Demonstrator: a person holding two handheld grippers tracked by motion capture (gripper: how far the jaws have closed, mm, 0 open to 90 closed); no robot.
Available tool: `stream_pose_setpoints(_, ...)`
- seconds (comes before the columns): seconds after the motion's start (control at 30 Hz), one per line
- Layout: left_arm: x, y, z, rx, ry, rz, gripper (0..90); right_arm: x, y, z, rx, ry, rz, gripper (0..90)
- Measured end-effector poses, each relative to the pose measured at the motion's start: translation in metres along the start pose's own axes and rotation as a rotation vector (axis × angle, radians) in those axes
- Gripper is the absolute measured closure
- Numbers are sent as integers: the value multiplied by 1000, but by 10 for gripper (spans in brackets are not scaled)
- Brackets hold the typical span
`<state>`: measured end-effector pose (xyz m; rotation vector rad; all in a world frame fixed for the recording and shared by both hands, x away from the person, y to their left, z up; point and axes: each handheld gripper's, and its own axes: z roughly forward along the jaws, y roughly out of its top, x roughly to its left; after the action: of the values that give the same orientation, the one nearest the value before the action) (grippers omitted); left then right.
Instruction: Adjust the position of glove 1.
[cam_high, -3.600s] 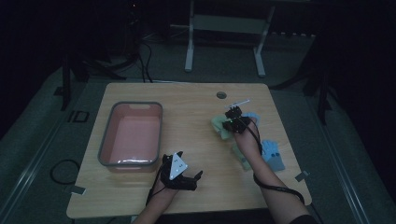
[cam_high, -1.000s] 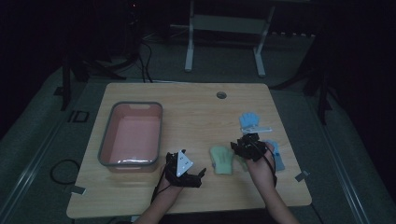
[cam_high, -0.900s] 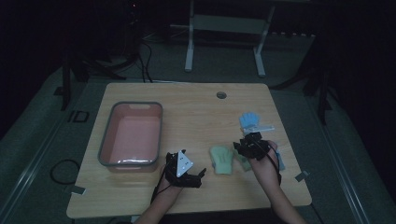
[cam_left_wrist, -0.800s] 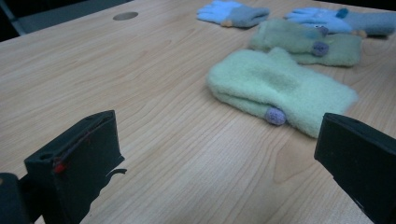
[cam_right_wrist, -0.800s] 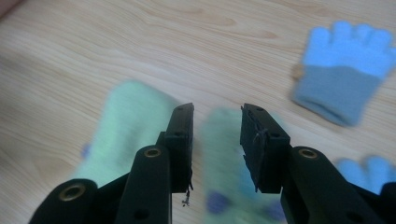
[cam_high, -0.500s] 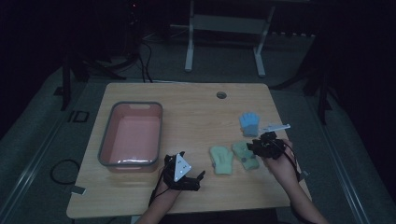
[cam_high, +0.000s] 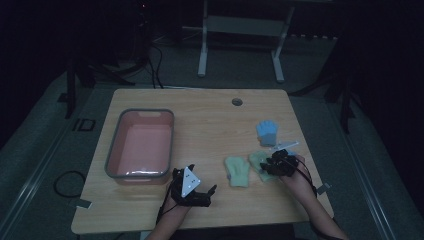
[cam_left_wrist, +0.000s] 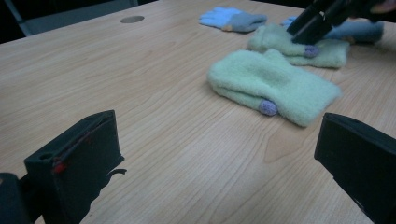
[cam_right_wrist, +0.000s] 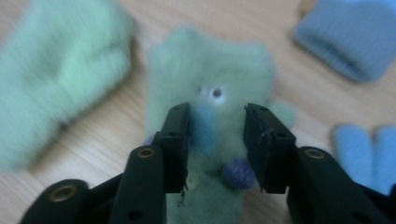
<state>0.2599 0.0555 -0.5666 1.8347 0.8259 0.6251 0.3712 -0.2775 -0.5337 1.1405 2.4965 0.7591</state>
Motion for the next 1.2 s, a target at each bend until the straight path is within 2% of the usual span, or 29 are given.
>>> stream_pose_setpoints(0.13,-1,0,1,8,-1,10,6,0,-2,1,-8,2,-7,595)
stream_pose_setpoints(0.2,-1,0,1,5,-1,11,5,2,-2,1,-4,1,-20,672)
stream_pose_setpoints(0.27,-1,0,1,4,0,12,5,5,-1,2,-7,0,-12,779)
stream_pose_setpoints(0.33,-2,0,1,5,-1,13,6,10,-1,2,-8,-29,-13,828)
stream_pose_setpoints(0.47,-3,1,1,3,-4,19,5,17,3,-5,-19,-67,58,854)
stream_pose_setpoints(0.53,-3,1,1,-3,-7,20,6,21,7,-15,-36,-97,105,855)
stream_pose_setpoints(0.63,-3,2,2,-7,-16,23,6,27,11,-31,-65,-117,173,856)
stream_pose_setpoints(0.7,-3,3,2,-8,-17,24,6,31,12,-41,-75,-150,194,856)
stream_pose_setpoints(0.8,-4,4,3,-15,-18,24,6,37,11,-49,-76,-170,235,856)
stream_pose_setpoints(0.97,-4,6,5,-20,-29,21,6,46,2,-44,-41,-216,263,855)
stream_pose_setpoints(1.03,-4,7,6,-19,-33,26,6,46,-1,-41,-37,-213,290,855)
stream_pose_setpoints(1.1,-5,8,7,-22,-39,26,5,47,-3,-36,-23,-230,292,854)
stream_pose_setpoints(1.2,-5,8,9,-24,-45,26,5,45,-8,-27,-2,-232,306,852)
